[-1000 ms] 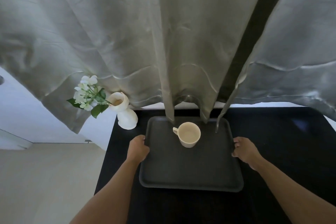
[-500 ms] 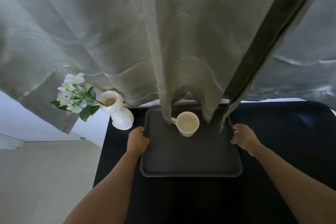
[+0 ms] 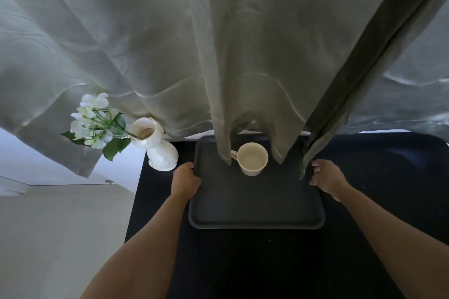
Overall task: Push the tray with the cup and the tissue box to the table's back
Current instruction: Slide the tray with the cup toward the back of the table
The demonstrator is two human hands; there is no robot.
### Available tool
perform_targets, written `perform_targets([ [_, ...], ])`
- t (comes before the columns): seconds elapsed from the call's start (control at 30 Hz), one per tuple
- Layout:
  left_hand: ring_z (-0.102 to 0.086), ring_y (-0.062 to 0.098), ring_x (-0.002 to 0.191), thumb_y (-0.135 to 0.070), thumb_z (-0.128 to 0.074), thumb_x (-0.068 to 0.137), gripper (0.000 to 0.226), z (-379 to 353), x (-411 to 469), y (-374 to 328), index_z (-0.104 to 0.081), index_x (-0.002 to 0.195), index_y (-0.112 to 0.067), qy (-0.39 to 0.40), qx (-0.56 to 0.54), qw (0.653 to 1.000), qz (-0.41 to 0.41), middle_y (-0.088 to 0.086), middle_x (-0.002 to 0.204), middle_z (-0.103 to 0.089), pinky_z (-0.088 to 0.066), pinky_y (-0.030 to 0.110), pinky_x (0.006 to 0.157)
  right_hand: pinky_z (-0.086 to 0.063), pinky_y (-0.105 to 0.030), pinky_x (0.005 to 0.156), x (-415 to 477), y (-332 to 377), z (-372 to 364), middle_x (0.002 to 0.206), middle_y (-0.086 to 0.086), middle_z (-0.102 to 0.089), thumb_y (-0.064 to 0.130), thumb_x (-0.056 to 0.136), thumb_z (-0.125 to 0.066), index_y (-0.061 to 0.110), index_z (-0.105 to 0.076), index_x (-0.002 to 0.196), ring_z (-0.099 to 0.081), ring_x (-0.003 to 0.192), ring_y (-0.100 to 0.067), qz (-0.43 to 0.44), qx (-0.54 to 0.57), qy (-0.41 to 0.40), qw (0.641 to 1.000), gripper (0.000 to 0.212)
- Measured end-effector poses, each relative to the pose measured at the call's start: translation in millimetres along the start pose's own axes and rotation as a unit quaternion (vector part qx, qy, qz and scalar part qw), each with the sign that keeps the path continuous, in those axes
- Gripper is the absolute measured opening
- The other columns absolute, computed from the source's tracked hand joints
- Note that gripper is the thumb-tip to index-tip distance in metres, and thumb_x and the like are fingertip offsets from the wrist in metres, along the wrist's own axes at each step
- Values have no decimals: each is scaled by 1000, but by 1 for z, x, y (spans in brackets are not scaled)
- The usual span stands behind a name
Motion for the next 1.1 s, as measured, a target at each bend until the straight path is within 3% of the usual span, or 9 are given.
perform_targets([
  [0.2, -58, 30, 76, 8, -50, 71, 28, 0, 5, -4, -61, 96, 0, 2, 15, 1000, -3, 8, 75, -59, -46, 33, 61, -36, -19, 54, 6, 2, 3, 81, 8, -56, -10, 76, -67, 6, -55, 131, -52, 70, -2, 7, 0, -2, 1000, 58],
  [0.47, -61, 30, 85, 7, -53, 73, 43, -2, 4, -4, -61, 114, -1, -4, 12, 1000, 2, 8, 88, -61, -46, 32, 67, -36, -19, 56, 8, 1, 2, 82, 7, -54, -11, 78, -65, 6, -52, 132, -51, 72, -3, 5, 5, 0, 1000, 58],
  [0.7, -57, 30, 72, 8, -50, 69, 24, -3, 2, -7, -61, 87, -1, -10, 20, 1000, -9, 4, 67, -55, -43, 29, 56, -38, -21, 55, 12, -4, -2, 82, 3, -58, -11, 78, -64, 6, -60, 121, -57, 75, -9, 8, -2, -6, 1000, 46],
  [0.77, -60, 33, 79, 8, -51, 70, 28, -4, 2, -8, -62, 94, 0, -10, 20, 1000, -10, 9, 74, -60, -45, 31, 61, -39, -22, 54, 12, -5, -2, 84, 0, -61, -10, 78, -64, 7, -61, 116, -61, 80, -16, 13, -4, -6, 1000, 42],
  [0.93, -61, 37, 86, 6, -51, 71, 28, -1, 1, -11, -62, 97, 2, -3, 52, 999, -15, 23, 95, -64, -47, 35, 66, -37, -20, 54, 10, -3, -2, 97, -2, -60, -4, 80, -67, 9, -54, 129, -53, 72, -6, 14, -19, 11, 1000, 52],
  [1.03, -59, 36, 94, -1, -53, 80, 40, 6, -3, -17, -58, 120, -1, -25, 78, 997, -8, 22, 120, -52, -47, 36, 75, -37, -20, 54, 5, 2, 3, 86, 5, -56, 6, 80, -72, 10, -50, 132, -54, 72, -7, 21, -26, 8, 999, 56],
  [1.1, -58, 38, 102, -4, -54, 82, 47, 10, -17, -26, -52, 130, -2, -42, 81, 996, -12, 20, 129, -47, -48, 38, 83, -40, -22, 57, -8, 2, 12, 91, 2, -59, 12, 80, -73, 12, -48, 135, -58, 77, -12, 30, -26, 2, 999, 60],
])
Point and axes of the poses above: each hand's wrist, its own x-axis towards the middle knuckle, its own z-axis out of the back of the hand, y = z × x, the point moved 5 cm from there along x, towards the middle knuckle
